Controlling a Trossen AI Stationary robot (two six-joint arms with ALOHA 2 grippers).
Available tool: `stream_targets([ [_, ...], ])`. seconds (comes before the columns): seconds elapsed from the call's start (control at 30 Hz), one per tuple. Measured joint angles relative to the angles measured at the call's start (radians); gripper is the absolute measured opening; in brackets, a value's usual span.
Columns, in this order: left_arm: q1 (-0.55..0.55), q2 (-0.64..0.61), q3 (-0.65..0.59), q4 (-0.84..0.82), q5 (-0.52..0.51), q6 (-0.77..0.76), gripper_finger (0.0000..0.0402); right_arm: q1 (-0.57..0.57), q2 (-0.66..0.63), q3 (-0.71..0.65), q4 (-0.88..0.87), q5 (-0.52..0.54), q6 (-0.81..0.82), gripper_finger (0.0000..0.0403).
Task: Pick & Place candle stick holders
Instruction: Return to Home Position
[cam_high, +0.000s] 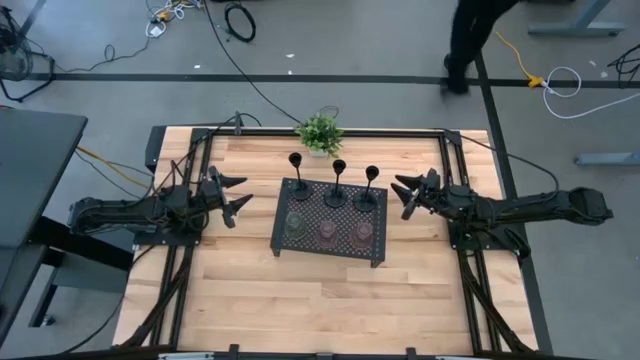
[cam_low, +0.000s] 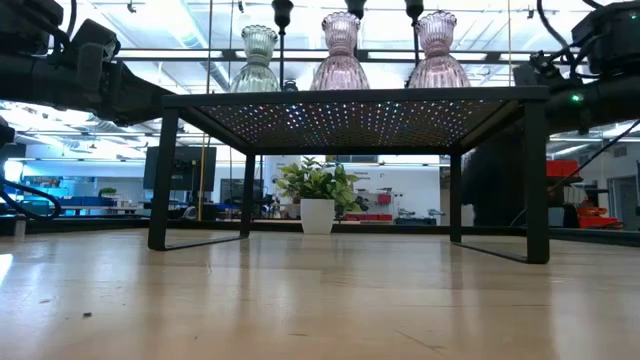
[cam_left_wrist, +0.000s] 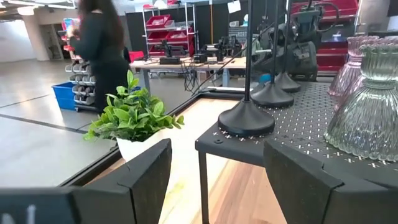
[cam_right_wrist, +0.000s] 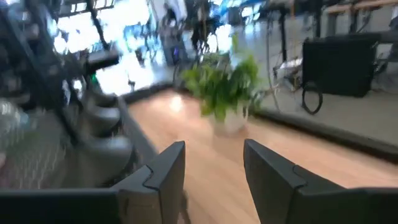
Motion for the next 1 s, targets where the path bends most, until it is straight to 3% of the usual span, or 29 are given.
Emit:
stream_targets([
  [0.27, -0.019, -0.090, 0.000, 0.001, 0.001, 0.000, 0.0254, 0.001, -0.342, -0.001, -0.150, -0.002, -0.001, 0.0162],
  [0.33, -0.020, -0.079, 0.000, 0.073, -0.003, 0.000, 0.0254, 0.001, -0.428, -0.002, -0.144, -0.002, 0.000, 0.0162],
  [0.53, -0.017, -0.089, 0.000, 0.063, 0.000, -0.001, 0.0254, 0.000, -0.658, -0.002, -0.138, 0.008, -0.001, 0.0162],
  [0.7, -0.017, -0.087, 0.000, 0.050, 0.000, 0.000, 0.0254, -0.001, -0.658, 0.000, -0.007, 0.032, 0.000, 0.0162],
  [1.0, -0.028, -0.087, -0.001, 0.054, 0.000, -0.001, 0.0254, -0.003, -0.657, -0.002, -0.035, 0.033, 0.000, 0.0162],
])
